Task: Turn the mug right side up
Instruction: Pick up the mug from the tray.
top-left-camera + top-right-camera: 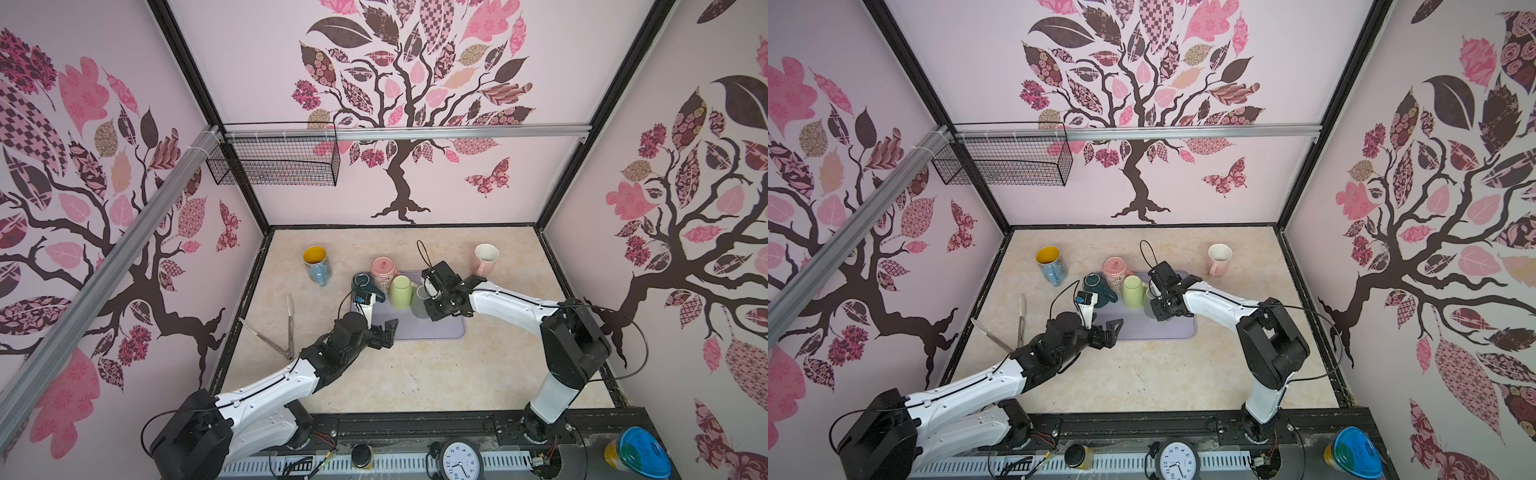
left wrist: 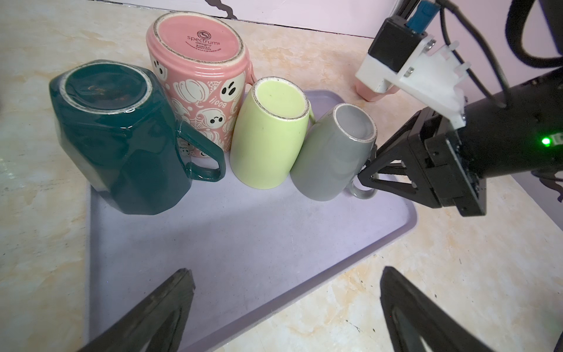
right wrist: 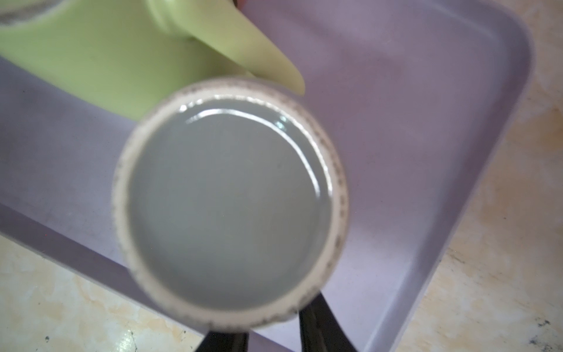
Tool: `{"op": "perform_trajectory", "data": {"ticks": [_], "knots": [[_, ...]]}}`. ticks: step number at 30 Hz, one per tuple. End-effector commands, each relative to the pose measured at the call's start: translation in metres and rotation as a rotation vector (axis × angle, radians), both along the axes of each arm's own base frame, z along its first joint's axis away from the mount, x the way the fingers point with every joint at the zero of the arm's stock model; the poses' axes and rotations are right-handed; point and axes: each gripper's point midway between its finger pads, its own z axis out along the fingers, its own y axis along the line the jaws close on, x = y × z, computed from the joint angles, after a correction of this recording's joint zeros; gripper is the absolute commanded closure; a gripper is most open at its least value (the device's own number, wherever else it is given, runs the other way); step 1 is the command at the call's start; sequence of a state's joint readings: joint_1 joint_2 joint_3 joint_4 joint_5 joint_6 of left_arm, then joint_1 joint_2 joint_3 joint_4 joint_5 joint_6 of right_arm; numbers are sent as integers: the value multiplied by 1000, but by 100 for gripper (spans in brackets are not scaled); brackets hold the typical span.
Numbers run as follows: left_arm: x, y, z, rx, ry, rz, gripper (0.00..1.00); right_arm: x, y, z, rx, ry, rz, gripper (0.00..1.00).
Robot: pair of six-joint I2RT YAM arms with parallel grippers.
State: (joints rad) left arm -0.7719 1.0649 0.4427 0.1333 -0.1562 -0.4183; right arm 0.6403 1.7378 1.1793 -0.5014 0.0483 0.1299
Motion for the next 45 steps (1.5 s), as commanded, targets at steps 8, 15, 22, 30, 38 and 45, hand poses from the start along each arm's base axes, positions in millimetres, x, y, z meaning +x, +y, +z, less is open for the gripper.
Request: {"op": "perform_trajectory", "data": {"ticks": [8, 15, 22, 30, 38, 45], "knots": [[0, 3, -6, 16, 4, 6, 2, 3, 4, -2, -16, 16, 10, 77], [0, 2, -7, 15, 9, 4, 2, 4, 0, 0, -31, 6, -3, 84], [0, 1, -8, 14, 12, 0, 2, 6, -2, 3, -33, -11, -18, 93], [0, -2, -9, 3, 23, -3, 2, 3, -3, 5, -19, -9, -23, 94], [1, -1, -12, 17, 27, -3, 2, 0, -1, 11, 17, -19, -37, 100], [1, 0, -11, 17, 24, 2, 2, 0, 2, 18, 56, -34, -48, 100]]}}
